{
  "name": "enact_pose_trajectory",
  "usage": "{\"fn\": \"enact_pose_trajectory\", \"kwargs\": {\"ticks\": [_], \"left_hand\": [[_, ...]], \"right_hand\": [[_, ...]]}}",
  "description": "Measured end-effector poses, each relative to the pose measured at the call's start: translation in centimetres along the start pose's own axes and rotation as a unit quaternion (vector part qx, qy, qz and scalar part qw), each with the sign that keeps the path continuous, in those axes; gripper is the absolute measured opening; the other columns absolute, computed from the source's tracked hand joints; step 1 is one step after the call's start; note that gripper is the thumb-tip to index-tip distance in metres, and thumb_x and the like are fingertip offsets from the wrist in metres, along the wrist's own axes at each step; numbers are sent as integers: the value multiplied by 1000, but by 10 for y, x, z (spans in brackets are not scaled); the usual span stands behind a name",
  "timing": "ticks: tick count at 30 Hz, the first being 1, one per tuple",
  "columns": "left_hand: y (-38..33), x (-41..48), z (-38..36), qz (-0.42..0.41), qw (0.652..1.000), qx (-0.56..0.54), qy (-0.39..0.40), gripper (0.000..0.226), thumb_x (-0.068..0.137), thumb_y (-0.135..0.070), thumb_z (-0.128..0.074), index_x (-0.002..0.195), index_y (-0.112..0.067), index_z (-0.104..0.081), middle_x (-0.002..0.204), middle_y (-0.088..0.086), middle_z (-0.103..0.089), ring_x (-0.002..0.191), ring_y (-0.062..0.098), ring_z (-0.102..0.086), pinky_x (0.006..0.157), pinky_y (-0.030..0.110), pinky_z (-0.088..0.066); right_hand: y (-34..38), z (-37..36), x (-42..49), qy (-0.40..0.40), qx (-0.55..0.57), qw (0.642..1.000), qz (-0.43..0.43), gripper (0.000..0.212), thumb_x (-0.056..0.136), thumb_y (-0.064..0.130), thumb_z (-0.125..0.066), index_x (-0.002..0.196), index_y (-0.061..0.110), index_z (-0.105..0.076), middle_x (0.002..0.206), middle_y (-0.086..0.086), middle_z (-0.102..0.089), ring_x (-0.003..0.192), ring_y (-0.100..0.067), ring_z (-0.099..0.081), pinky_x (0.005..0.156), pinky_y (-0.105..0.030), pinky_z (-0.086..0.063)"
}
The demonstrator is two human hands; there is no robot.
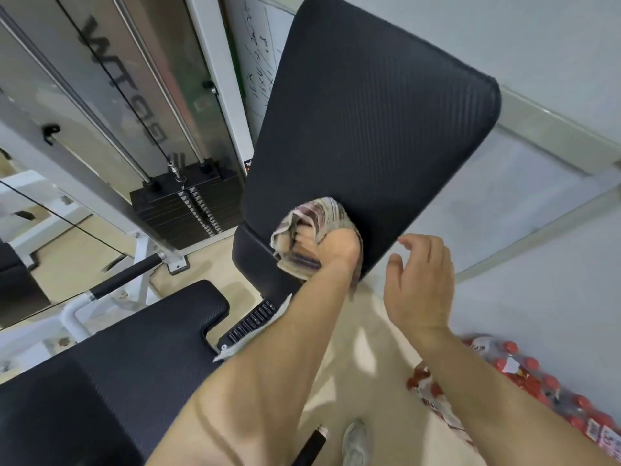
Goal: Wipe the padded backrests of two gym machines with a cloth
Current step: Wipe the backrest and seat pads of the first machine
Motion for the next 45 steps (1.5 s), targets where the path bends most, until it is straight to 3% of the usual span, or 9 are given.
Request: {"fn": "enact_pose_trajectory", "kwargs": {"ticks": [4,7,13,18,22,31,37,41,45], "left_hand": [[-116,-7,42,-194,978,61,-49,82,90,-43,2,155,5,-14,163,24,-16,153,37,-12,124,45,-4],[-154,-28,55,-381,887,91,-245,86,88,-40,-36,158,-5,0,166,22,3,155,37,3,125,51,-4],[-41,-33,-12,-531,768,315,-169,81,101,-54,-33,159,-17,9,165,13,9,153,35,11,125,51,-6],[-44,34,26,-361,896,236,-107,98,90,-75,-7,156,-5,-24,163,22,-22,153,38,-12,126,47,-8],[-108,20,52,-277,953,37,-115,117,71,-42,-78,158,-8,-8,164,17,-12,153,29,-9,124,25,1],[-69,-40,0,-596,639,461,-156,74,82,-55,-68,143,-15,-53,144,6,-55,143,33,-23,122,45,-5],[-211,-62,47,-612,682,357,-182,71,93,-55,-46,150,-14,-41,155,10,-42,147,31,-30,123,45,-20],[-259,-93,24,-663,599,421,-157,38,91,-44,-44,109,-25,-72,114,2,-68,112,29,-59,96,45,-38],[-205,-85,19,-694,567,410,-170,46,96,-41,-45,138,-23,-54,156,8,-41,149,34,-27,121,53,-19]], "right_hand": [[-12,20,19,-20,20,999,-42,24,93,16,-54,116,10,-56,113,-7,-55,100,-26,-52,89,-42,-46],[-26,32,34,-43,23,997,-68,25,94,19,-52,116,9,-57,112,-10,-56,103,-29,-53,90,-45,-46],[-41,26,39,-19,45,992,-115,33,92,24,-43,115,3,-54,111,-15,-53,102,-34,-52,86,-49,-47],[-33,20,33,10,70,989,-129,35,98,19,-47,133,13,-48,120,-5,-50,102,-25,-57,85,-45,-51],[-23,32,44,-24,114,979,-165,37,102,26,-40,138,16,-45,126,-2,-48,96,-17,-55,81,-36,-46],[-36,42,29,-65,196,938,-278,35,105,23,-39,137,12,-48,128,-5,-49,96,-7,-45,95,-36,-42],[-15,70,63,-102,206,955,-185,57,100,40,-33,152,16,-33,139,-5,-43,115,-17,-49,97,-32,-42],[-25,92,98,-190,264,921,-216,62,98,40,-30,156,17,-29,151,-8,-39,134,-17,-42,111,-33,-36],[-32,67,112,-143,399,870,-253,59,101,41,-32,158,30,-23,159,2,-32,128,7,-41,113,-24,-34]]}}
Point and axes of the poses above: each hand's wrist, its own x-axis towards the middle knuckle, its own z-axis out of the back of the hand, y = z × x, the point moved 6 cm from there along x, towards the middle knuckle
